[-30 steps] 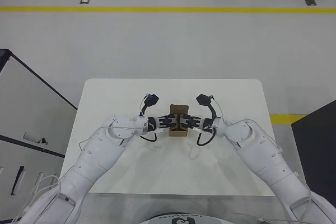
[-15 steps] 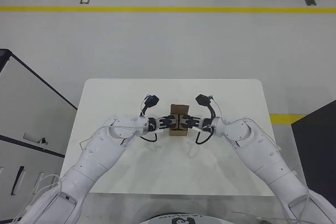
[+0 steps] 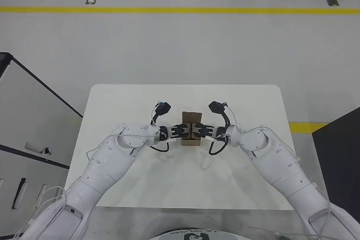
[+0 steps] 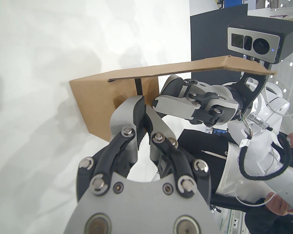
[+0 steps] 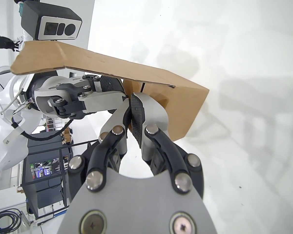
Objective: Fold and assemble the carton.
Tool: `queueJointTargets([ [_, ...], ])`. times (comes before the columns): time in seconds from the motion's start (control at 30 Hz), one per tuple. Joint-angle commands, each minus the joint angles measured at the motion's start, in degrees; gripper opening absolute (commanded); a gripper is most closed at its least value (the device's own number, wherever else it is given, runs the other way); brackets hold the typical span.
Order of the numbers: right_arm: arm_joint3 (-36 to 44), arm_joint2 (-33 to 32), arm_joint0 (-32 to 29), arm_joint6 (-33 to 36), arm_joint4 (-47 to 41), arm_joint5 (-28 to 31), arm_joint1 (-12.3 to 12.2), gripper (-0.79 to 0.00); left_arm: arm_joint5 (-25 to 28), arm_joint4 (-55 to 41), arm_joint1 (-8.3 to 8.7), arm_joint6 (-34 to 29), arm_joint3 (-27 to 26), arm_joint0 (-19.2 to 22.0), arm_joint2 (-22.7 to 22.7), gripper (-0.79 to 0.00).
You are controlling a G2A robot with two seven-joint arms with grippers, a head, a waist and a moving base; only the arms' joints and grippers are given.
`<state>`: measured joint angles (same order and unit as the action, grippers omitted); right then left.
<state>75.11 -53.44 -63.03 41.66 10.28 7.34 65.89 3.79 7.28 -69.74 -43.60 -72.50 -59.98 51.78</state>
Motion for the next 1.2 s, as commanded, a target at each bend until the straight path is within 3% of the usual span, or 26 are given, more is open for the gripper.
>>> queueJointTargets([
  [0.0,0.36,-0.44,-0.28,-0.38,-0.29,0.36,-0.05,-0.785,0.35,-0.16,0.09,0.3,-0.57,-0.26,0.47,-0.785],
  [0.07,0.92,-1.27,-0.84,-0.39,-0.99,1.15,-0.22,-0.767,1.38,-0.25,0.29,0.51,-1.66,-0.81,1.17,-0.785],
  [0.1,1.26,-1.81,-1.19,-0.26,-1.33,1.65,-0.35,-0.48,1.96,-0.38,0.43,0.44,-2.25,-1.19,1.61,-0.785],
  [0.13,1.55,-2.23,-1.46,-0.13,-1.68,2.08,-0.46,-0.015,2.43,-0.44,0.53,0.39,-2.79,-1.45,1.93,-0.785],
  [0.17,1.95,-2.92,-1.96,0.22,-2.32,2.91,-0.64,0.0,3.2,-0.35,0.72,-0.06,-3.53,-1.92,2.35,-0.742],
  [0.2,2.49,-3.96,-2.65,0.92,-3.56,4.15,-0.9,0.0,4.14,-0.36,0.97,-0.5,-4.7,-2.55,3.01,-0.563],
  [0.23,2.7,-4.5,-2.99,1.32,-4.11,4.77,-1.04,0.0,4.38,-0.37,1.1,-0.65,-5.2,-2.91,3.36,-0.483],
  [0.3,3.45,-6.48,-4.25,2.82,-6.12,6.84,-1.56,0.0,5.01,-0.3,1.57,-1.42,-7.07,-4.14,4.54,-0.08],
  [0.33,3.66,-7.13,-4.62,3.16,-6.79,7.35,-1.72,0.0,5.06,-0.3,1.7,-1.62,-7.59,-4.52,4.91,0.0],
  [0.6,6.28,-13.72,-8.82,7.77,-14.01,12.61,-3.32,0.0,4.01,2.06,3.08,-4.43,-15.1,-7.73,8.09,0.0],
  [0.87,6.14,-14.09,-8.97,6.3,-12.47,12.59,-3.41,0.0,3.55,1.03,3.04,-4.08,-14.49,-8.2,8.14,0.0],
  [1.17,5.65,-17.78,-10.45,8.82,-18.93,20.76,-4.16,0.0,8.34,-10.87,3.27,-5.67,-9.56,-11.11,10.74,0.0],
])
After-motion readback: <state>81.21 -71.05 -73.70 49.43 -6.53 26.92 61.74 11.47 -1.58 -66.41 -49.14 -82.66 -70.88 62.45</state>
